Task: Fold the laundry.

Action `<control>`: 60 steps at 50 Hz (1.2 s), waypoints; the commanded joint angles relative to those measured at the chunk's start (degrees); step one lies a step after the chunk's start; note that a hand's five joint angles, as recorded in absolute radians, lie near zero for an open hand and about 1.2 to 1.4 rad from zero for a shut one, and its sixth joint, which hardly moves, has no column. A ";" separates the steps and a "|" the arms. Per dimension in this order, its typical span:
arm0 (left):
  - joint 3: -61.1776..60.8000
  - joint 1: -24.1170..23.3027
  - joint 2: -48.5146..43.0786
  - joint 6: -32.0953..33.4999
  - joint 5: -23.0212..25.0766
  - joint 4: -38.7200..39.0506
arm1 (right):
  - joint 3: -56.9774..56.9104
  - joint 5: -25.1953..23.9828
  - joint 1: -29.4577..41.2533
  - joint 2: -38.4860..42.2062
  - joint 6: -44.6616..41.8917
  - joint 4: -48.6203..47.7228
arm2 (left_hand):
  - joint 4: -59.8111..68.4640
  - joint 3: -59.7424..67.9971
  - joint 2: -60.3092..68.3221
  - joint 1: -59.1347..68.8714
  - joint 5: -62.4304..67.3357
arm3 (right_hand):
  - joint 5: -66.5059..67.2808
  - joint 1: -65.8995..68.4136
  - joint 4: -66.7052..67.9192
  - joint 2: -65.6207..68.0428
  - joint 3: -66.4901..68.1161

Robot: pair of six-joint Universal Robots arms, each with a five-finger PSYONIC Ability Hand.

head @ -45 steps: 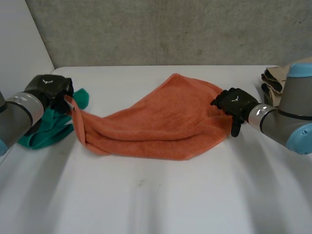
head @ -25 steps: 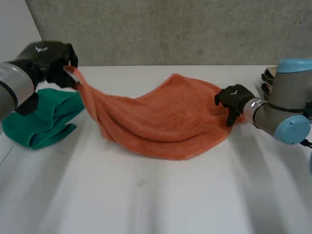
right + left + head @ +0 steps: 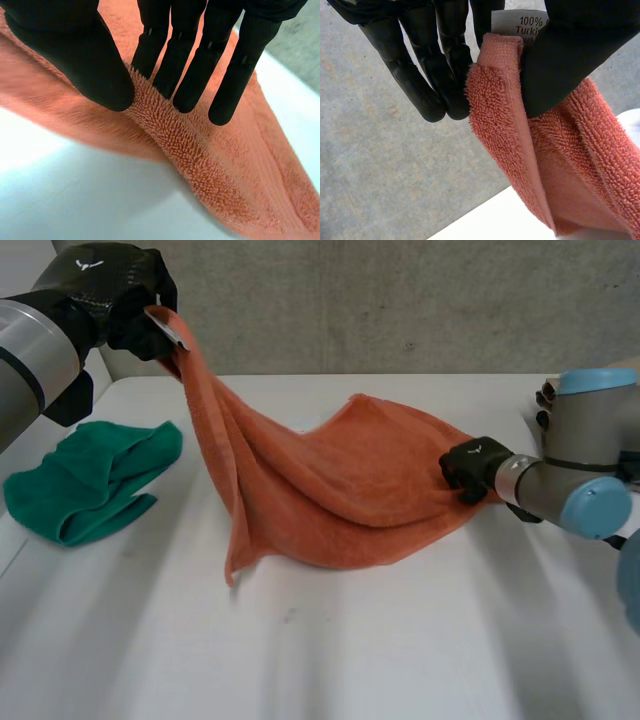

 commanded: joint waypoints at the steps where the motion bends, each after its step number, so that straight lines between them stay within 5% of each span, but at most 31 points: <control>1: 3.25 0.69 -2.79 -0.50 -0.12 2.20 | 19.09 -5.51 0.22 -13.33 -4.97 11.95 | 11.28 12.11 11.55 13.33 13.41 | 13.13 15.81 11.73 12.76 12.30; 11: 12.39 -0.19 -6.22 -3.66 -0.21 3.62 | 39.36 -4.73 19.37 -29.54 8.45 5.48 | 11.28 12.11 11.55 13.33 13.41 | 13.13 15.81 11.73 12.76 12.30; 14: 15.12 -1.15 -7.36 -4.19 -0.64 3.35 | 38.14 -1.58 24.30 -27.35 14.61 2.14 | 11.28 12.11 11.55 13.33 13.41 | -32.67 -29.99 -34.07 -33.05 -33.50; 15: 15.64 -1.33 -7.63 -4.28 -0.82 3.35 | 37.44 0.09 24.92 -26.99 15.40 1.61 | 11.28 12.11 11.55 13.33 13.41 | -37.64 -34.96 -39.04 -38.02 -38.47; 20: 16.79 -2.30 -7.81 -4.10 -1.26 2.74 | 33.31 13.70 21.25 -27.86 15.59 2.30 | 11.28 12.11 11.55 13.33 13.41 | -48.78 -46.11 -50.19 -49.16 -49.61; 26: 16.35 -2.21 -5.61 -4.63 -0.47 2.12 | 31.28 13.12 14.74 -31.73 12.25 3.98 | 11.28 12.11 11.55 13.33 13.41 | -51.30 -48.63 -52.71 -51.68 -52.14; 30: 14.08 -2.91 -0.44 -5.68 5.49 1.94 | 24.45 11.53 8.85 -33.76 13.47 0.47 | 11.28 12.11 11.55 13.33 13.41 | -56.87 -54.19 -58.27 -57.24 -57.70; 38: 6.43 -5.55 10.55 -7.18 14.20 5.71 | 4.60 9.25 9.89 -14.11 17.26 -3.23 | 11.28 12.11 11.55 13.33 13.41 | -56.87 -54.19 -58.27 -57.24 -57.70; 49: 0.71 -5.29 17.94 -10.69 16.23 11.43 | -13.54 6.96 13.23 5.00 17.52 -3.14 | 11.28 12.11 11.55 13.33 13.41 | -50.32 -47.65 -51.73 -50.70 -51.15; 53: -0.17 -3.10 18.82 -12.19 16.58 13.72 | -15.65 7.05 13.15 7.46 17.61 -3.93 | 11.28 12.11 11.55 13.33 13.41 | -17.60 -14.92 -19.00 -17.98 -18.43; 55: -0.44 -1.16 18.83 -13.15 16.67 14.69 | -17.23 6.70 12.36 7.82 17.70 -5.25 | 11.28 12.11 11.55 13.33 13.41 | 13.05 15.72 11.64 12.67 12.22; 60: 0.00 3.14 16.11 -14.74 16.84 16.09 | -23.46 7.57 10.07 5.98 19.01 -8.76 | 11.28 12.11 11.55 13.33 13.41 | 13.13 15.81 11.73 12.76 12.30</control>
